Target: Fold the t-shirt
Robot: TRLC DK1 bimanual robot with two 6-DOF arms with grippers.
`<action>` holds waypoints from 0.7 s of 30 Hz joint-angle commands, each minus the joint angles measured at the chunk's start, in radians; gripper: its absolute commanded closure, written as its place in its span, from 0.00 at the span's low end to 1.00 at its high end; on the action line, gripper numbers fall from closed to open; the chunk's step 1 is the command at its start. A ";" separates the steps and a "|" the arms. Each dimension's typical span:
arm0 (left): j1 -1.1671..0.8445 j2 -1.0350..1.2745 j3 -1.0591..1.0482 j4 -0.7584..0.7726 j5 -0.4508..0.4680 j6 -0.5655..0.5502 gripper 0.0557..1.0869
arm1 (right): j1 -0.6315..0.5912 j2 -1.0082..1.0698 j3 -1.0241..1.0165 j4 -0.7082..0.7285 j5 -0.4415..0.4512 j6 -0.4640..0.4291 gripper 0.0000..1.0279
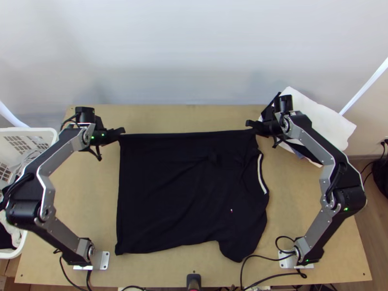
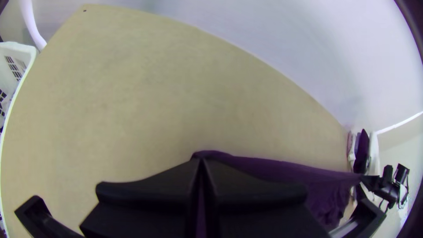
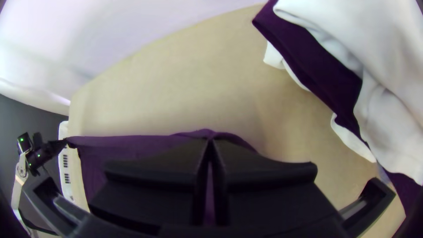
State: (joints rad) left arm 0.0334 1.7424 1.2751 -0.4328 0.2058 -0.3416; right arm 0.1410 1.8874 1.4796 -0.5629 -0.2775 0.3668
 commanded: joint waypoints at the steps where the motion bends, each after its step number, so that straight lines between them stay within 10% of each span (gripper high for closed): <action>1: 0.020 -0.098 -0.017 -0.067 0.053 -0.016 0.96 | -0.003 -0.074 -0.004 -0.058 0.006 0.020 0.97; 21: 0.017 -0.351 -0.379 -0.101 0.113 0.052 0.96 | 0.043 -0.355 -0.370 -0.109 0.008 0.017 0.97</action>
State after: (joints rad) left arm 0.0479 1.4288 0.9482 -0.5323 0.3077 -0.3096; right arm 0.1768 1.5734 1.1709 -0.6670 -0.2775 0.3695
